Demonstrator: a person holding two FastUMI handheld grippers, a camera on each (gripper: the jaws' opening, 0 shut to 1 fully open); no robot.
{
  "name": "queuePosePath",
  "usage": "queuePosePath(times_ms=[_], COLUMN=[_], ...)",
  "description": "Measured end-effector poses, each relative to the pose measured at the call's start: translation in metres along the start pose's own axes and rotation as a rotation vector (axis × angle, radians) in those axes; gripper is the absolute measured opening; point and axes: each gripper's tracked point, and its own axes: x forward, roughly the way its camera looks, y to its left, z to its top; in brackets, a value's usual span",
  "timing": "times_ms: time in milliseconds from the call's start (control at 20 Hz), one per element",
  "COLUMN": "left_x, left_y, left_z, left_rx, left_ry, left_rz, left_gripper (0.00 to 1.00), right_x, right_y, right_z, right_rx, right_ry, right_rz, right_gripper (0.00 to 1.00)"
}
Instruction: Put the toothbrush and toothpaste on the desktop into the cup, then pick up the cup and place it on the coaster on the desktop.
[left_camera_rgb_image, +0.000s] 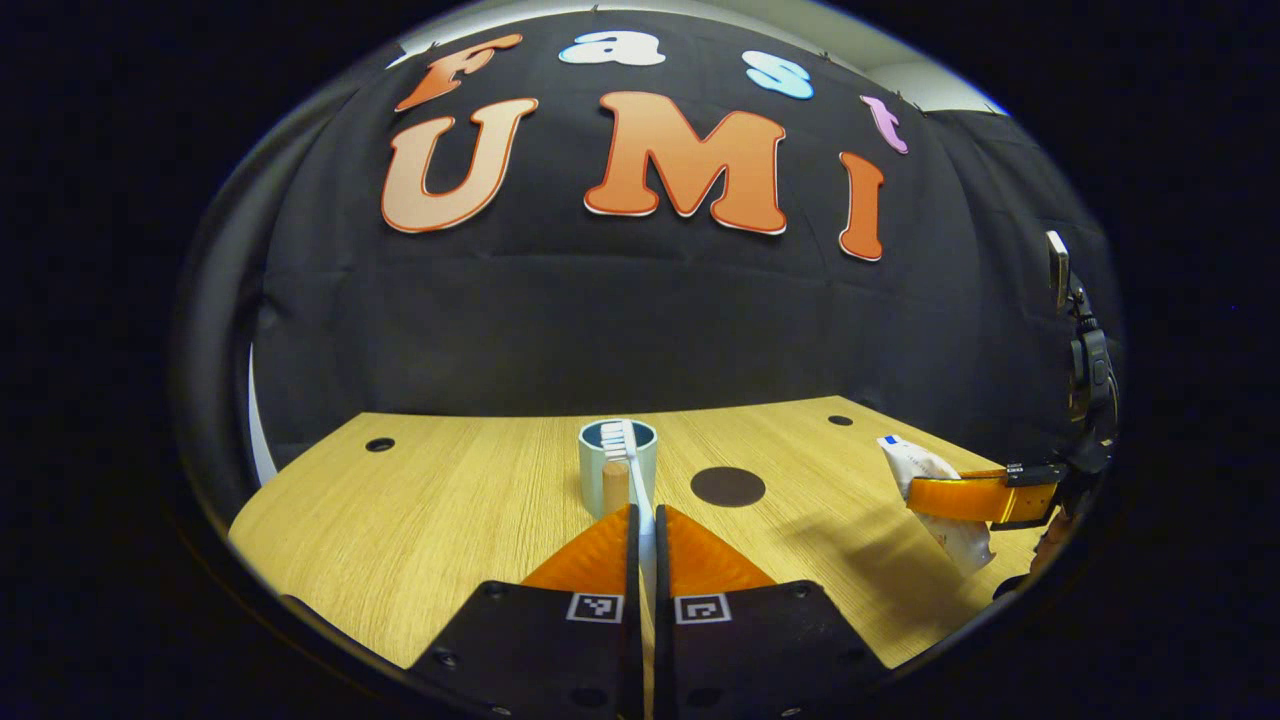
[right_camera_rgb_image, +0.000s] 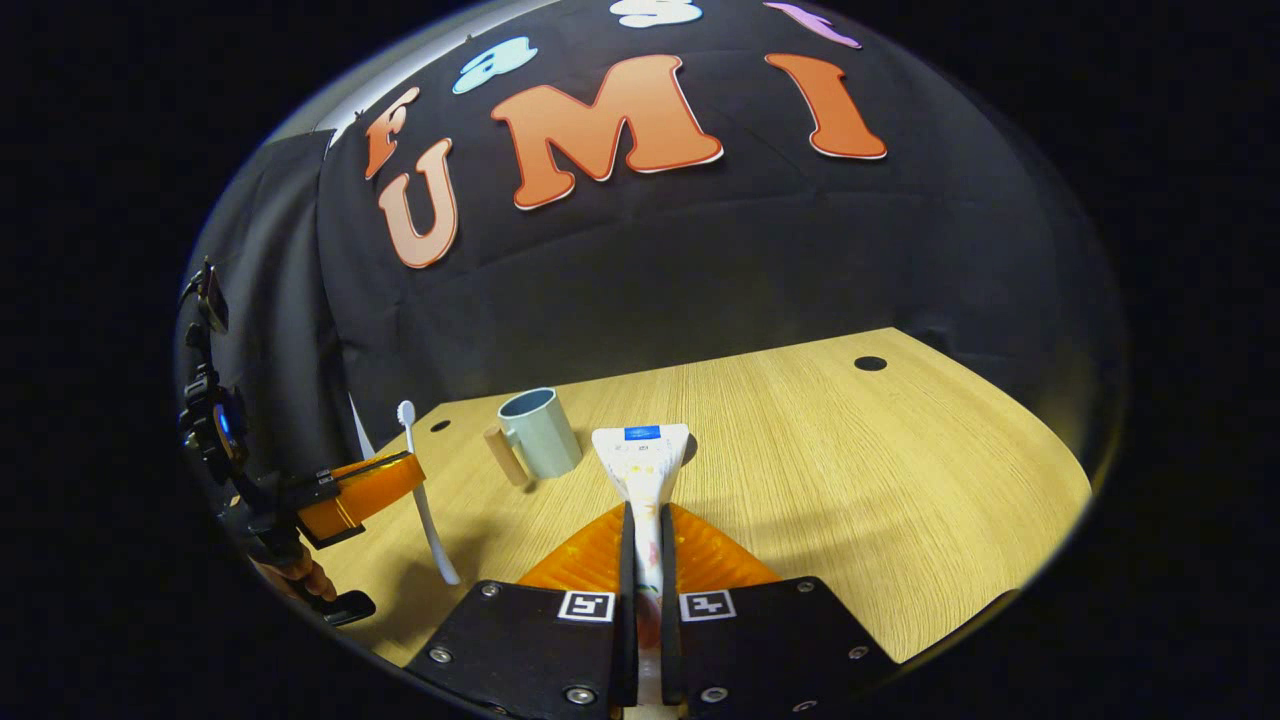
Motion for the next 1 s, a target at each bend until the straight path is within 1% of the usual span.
queuePosePath(times_ms=[500, 750, 850, 1000], left_x=[0.027, 0.042, 0.051, 0.071], left_y=[0.000, 0.006, 0.011, 0.018], left_z=[0.070, 0.106, 0.116, 0.123], left_rx=[0.018, 0.044, 0.042, 0.033], left_ry=[-0.170, -0.259, -0.289, -0.294], left_rz=[0.005, 0.022, 0.029, 0.030], left_gripper=[0.04, 0.04, 0.04, 0.04], right_x=[0.001, 0.013, 0.019, 0.029], right_y=[0.010, 0.022, 0.024, 0.027], right_z=[0.054, 0.082, 0.091, 0.099], right_rx=[-0.039, -0.063, -0.074, -0.084], right_ry=[-0.131, -0.178, -0.193, -0.206], right_rz=[0.014, 0.027, 0.025, 0.030], right_gripper=[0.09, 0.10, 0.09, 0.09])
